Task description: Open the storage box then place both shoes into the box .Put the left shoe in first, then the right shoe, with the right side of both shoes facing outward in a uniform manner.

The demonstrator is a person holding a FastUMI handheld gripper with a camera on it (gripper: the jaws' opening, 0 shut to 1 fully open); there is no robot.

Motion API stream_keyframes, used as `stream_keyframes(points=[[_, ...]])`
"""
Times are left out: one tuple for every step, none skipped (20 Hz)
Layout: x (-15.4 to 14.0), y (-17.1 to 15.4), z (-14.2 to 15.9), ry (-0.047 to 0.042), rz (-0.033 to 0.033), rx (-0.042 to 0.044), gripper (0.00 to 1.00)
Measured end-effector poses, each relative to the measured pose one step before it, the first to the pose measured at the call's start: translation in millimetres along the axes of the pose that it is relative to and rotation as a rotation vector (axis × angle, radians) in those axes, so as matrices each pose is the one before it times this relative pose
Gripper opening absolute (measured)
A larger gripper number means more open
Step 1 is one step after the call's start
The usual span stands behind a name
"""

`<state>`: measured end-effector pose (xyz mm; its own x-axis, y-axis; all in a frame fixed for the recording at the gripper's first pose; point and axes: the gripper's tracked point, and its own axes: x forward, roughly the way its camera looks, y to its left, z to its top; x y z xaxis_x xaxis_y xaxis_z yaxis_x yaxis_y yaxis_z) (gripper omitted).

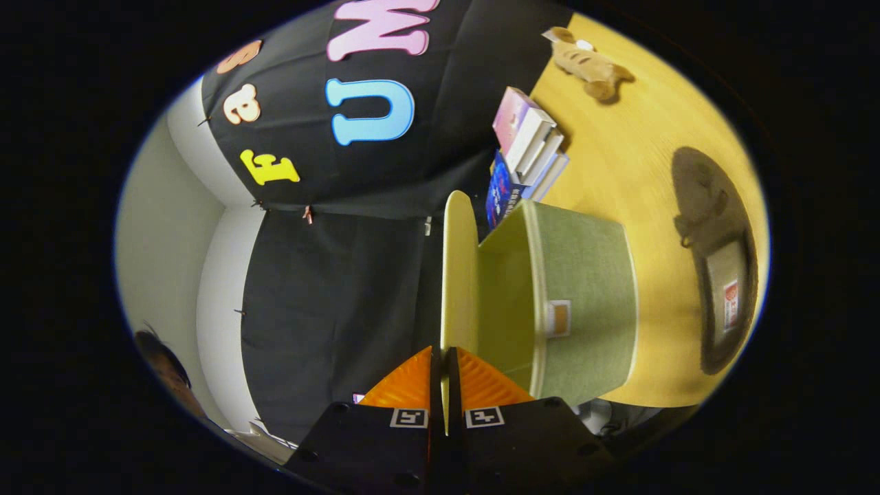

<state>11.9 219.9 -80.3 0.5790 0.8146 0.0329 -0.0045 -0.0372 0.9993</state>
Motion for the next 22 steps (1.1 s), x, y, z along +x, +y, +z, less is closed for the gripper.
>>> stream_keyframes(points=[[7.61,12.6,2.76,-0.00341,0.00471,-0.01477,0.05],[6.95,14.39,0.82,-0.0025,0.00494,-0.01538,0.05],[9.75,12.13,2.02,-0.0036,0.00205,-0.01901,0.05],[8.32,13.23,0.06,-0.00084,0.00357,-0.0175,0.05],[11.79,10.48,0.46,0.00034,0.00158,-0.01532,0.05],[11.19,11.84,-1.52,0.00199,0.00579,-0.01239,0.05],[12.31,11.46,-1.33,0.00483,0.00862,-0.00943,0.05],[13.27,9.27,-4.1,0.01239,0.00679,-0.00982,0.05],[13.55,7.2,-5.0,0.01597,0.00296,-0.00852,0.05],[14.9,4.01,-6.42,0.01879,-0.00189,-0.01292,0.05],[15.31,1.75,-7.36,0.02435,-0.00592,-0.01377,0.05],[15.45,2.18,-7.92,0.01791,-0.00175,-0.00665,0.05],[14.8,-0.77,-5.82,0.01834,-0.00257,0.00053,0.05],[15.35,-2.31,-7.05,0.01866,-0.00747,0.00066,0.05],[14.51,-3.75,-6.15,0.0169,-0.01038,0.00274,0.05],[14.24,-2.95,-5.01,0.01363,-0.00445,0.00907,0.05],[12.92,0.06,-3.53,0.00743,0.00665,0.0164,0.06],[10.22,0.9,-5.22,0.01044,0.0103,0.01853,0.05],[10.95,-2.56,-5.28,0.01401,-0.01077,-0.00023,0.05],[6.79,-3.36,-1.88,0.00881,-0.00994,-0.01318,0.09],[3.59,-2.21,-4.0,0.01171,-0.00706,-0.00956,0.22],[2.72,-1.57,-4.82,0.0082,-0.00529,-0.00127,0.36]])
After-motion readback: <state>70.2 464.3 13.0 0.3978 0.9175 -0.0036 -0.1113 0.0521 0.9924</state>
